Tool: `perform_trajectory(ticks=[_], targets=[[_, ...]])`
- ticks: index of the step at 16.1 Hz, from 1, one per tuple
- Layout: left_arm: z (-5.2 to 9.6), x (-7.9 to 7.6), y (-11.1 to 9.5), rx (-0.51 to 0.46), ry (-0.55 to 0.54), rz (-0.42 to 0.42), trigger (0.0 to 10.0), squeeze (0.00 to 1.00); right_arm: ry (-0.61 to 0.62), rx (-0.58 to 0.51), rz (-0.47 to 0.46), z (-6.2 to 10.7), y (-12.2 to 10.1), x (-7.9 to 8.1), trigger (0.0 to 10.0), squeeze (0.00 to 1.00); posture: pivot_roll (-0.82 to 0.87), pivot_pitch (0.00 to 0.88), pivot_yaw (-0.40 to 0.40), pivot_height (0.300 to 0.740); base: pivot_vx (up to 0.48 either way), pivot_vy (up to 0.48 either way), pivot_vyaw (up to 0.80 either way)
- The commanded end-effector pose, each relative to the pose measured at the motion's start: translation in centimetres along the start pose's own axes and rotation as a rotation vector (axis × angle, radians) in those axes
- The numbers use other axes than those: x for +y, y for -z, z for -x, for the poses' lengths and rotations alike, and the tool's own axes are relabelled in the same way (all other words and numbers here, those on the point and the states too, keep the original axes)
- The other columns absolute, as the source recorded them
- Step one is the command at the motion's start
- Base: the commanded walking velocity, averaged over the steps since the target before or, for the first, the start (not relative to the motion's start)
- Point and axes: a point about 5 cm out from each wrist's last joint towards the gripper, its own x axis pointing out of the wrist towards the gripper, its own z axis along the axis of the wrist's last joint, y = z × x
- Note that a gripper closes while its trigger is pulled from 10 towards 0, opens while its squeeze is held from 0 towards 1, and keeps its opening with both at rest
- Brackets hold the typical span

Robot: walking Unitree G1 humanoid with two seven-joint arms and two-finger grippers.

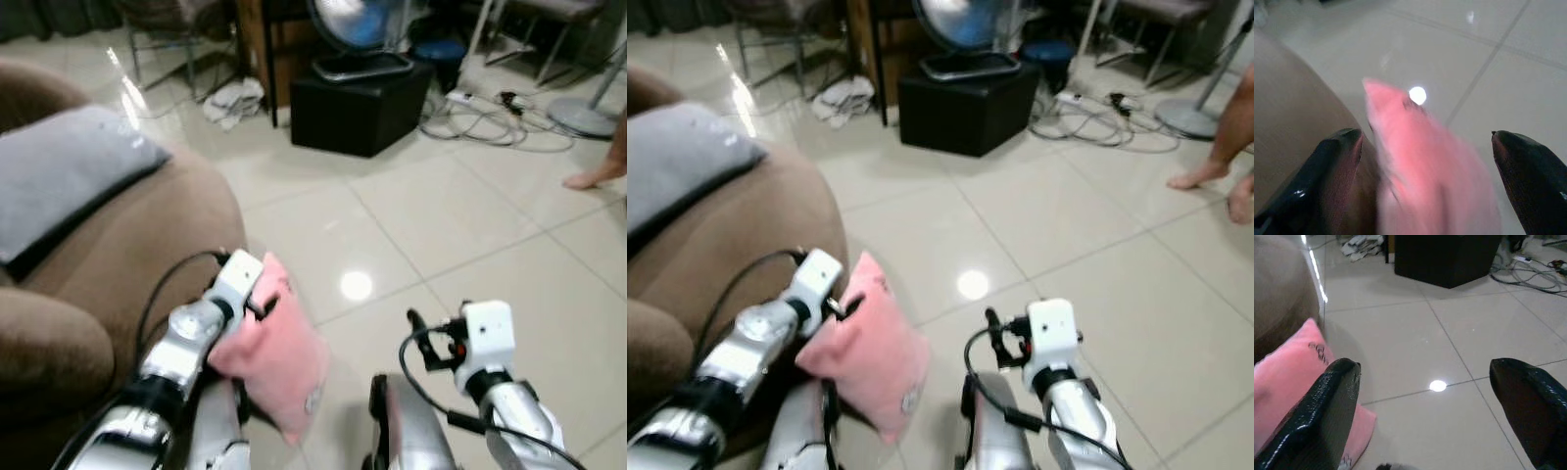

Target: Move the pillow to the sofa from floor

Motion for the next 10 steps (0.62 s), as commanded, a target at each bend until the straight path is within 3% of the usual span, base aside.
perform_trajectory(ticks=[1, 5, 6, 7, 8, 10], targets=[[-0.5, -0.2, -0.4, 0.018, 0.012, -0.01, 10.0, 0.0, -0.015, 0.018, 0.005, 0.1, 0.3, 0.1, 10.0, 0.0, -0.07, 0.063, -0.009, 0.529, 0.0, 0.0, 0.0], [-2.0, -0.8, -2.0, -0.003, -0.033, 0.033, 10.0, 0.0, -0.068, 0.043, 0.06, 0.7, 0.4, 0.7, 10.0, 0.0, -0.1, 0.127, 0.0, 0.499, 0.0, 0.0, 0.0], [-2.2, -0.7, -2.3, -0.006, -0.076, 0.059, 10.0, 0.85, -0.084, 0.047, 0.07, 0.9, 0.4, 1.0, 10.0, 0.0, -0.11, 0.141, 0.0, 0.499, 0.0, 0.0, 0.0], [-2.2, -0.7, -2.4, -0.006, -0.087, 0.065, 10.0, 0.85, -0.087, 0.048, 0.07, 1.0, 0.4, 1.0, 10.0, 0.0, -0.11, 0.141, 0.0, 0.499, 0.0, 0.0, 0.0], [-2.2, -0.5, -2.2, 0.009, -0.113, 0.053, 10.0, 1.0, -0.115, 0.042, 0.067, 1.2, 0.3, 1.5, 10.0, 0.0, -0.11, 0.189, 0.001, 0.499, 0.0, 0.0, 0.0], [-2.3, -0.4, -1.8, 0.042, -0.128, 0.03, 10.0, 1.0, -0.169, 0.039, 0.062, 1.3, 0.2, 2.0, 10.0, 0.0, -0.11, 0.234, -0.001, 0.499, 0.0, 0.0, 0.0]])
